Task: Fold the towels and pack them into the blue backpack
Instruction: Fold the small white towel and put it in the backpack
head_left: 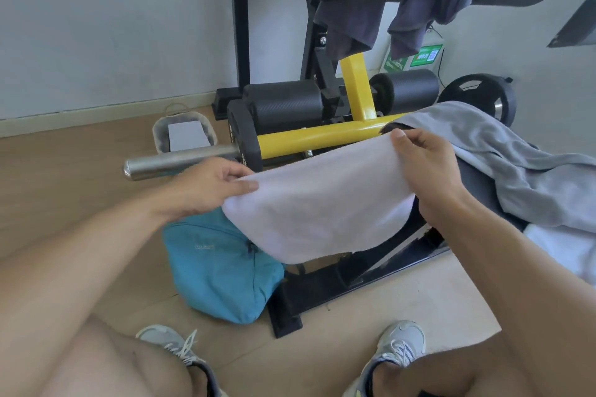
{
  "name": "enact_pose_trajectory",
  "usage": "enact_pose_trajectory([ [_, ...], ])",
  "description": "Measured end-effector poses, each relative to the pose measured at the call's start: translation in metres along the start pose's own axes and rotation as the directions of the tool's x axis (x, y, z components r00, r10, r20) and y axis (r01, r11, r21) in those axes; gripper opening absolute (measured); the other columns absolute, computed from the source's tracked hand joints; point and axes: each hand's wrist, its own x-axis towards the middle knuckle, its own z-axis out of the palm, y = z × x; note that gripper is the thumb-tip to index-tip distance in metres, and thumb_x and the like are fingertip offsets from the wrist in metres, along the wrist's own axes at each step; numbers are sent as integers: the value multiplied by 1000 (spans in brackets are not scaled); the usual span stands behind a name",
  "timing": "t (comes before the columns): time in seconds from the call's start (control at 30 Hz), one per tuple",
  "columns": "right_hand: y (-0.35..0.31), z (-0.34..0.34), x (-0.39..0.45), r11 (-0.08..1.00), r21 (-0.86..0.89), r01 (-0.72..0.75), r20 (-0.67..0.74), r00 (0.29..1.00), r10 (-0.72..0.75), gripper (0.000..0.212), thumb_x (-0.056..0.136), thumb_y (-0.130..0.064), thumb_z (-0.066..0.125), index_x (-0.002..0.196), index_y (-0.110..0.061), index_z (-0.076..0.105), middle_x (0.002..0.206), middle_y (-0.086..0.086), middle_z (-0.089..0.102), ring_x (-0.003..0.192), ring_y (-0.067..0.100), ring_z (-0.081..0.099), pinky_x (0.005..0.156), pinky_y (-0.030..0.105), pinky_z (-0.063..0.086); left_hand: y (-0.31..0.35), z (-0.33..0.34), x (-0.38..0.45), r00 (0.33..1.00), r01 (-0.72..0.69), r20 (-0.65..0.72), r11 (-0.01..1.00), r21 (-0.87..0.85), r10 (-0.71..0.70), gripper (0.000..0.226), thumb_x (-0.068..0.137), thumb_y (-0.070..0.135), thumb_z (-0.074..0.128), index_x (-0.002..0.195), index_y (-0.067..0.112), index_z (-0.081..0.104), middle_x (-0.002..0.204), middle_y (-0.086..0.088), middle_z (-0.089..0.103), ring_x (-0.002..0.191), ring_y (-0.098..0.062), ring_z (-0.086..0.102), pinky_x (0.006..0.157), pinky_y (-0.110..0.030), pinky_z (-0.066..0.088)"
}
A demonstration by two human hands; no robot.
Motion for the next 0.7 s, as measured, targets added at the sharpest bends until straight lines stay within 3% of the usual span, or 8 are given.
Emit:
enact_pose_trajectory([
  [0.13, 1, 5, 3, 993, 99, -62, -36, 997, 66, 25, 97, -42, 60, 85, -23, 70, 79, -6, 64, 74, 16, 56, 69, 34, 46, 7, -4, -1, 932, -45, -356, 957, -288, -64, 14, 82, 36, 82, 83, 22, 81, 89, 0, 79, 81, -14, 66, 84, -37, 51],
  [0.27, -1, 23, -3, 905, 342, -254, -96, 948, 303, 30, 96, -39, 62, 72, -21, 55, 72, -1, 47, 70, 20, 44, 69, 34, 39, 28, 5, -7, 857, -95, -493, 896, -433, -148, 29, 77, 38, 87, 66, 17, 71, 75, -4, 66, 68, -19, 56, 68, -32, 44],
  [0.33, 0, 36, -10, 863, 394, -317, -85, 922, 378, 29, 93, -41, 63, 73, -20, 59, 76, 0, 54, 78, 23, 53, 75, 37, 46, 36, 13, -10, 850, -77, -485, 862, -501, -206, 32, 77, 38, 87, 60, 20, 67, 69, -2, 62, 61, -17, 53, 61, -28, 43],
  [0.4, 0, 48, -22, 860, 392, -326, -58, 924, 377, 23, 94, -42, 64, 89, -20, 67, 79, -1, 59, 82, 24, 58, 78, 38, 51, 43, 22, -12, 868, -43, -426, 815, -577, -255, 25, 80, 33, 85, 69, 17, 69, 68, 0, 69, 56, -14, 58, 55, -25, 50],
  [0.53, -5, 65, -55, 918, 338, -208, -5, 975, 223, 19, 97, -40, 64, 93, -21, 66, 89, -2, 68, 88, 22, 66, 91, 51, 58, 56, 42, -20, 929, -16, -294, 766, -643, -227, 5, 89, 16, 77, 89, 11, 77, 77, -1, 77, 63, -9, 69, 61, -23, 58],
  [0.7, -8, 71, -84, 969, 238, -66, 158, 987, 29, 15, 94, -36, 70, 93, -22, 67, 89, -3, 72, 87, 18, 70, 81, 43, 60, 62, 61, -29, 950, -39, -261, 763, -645, -172, 17, 86, 10, 78, 103, 9, 78, 94, -7, 80, 85, -17, 77, 76, -27, 60],
])
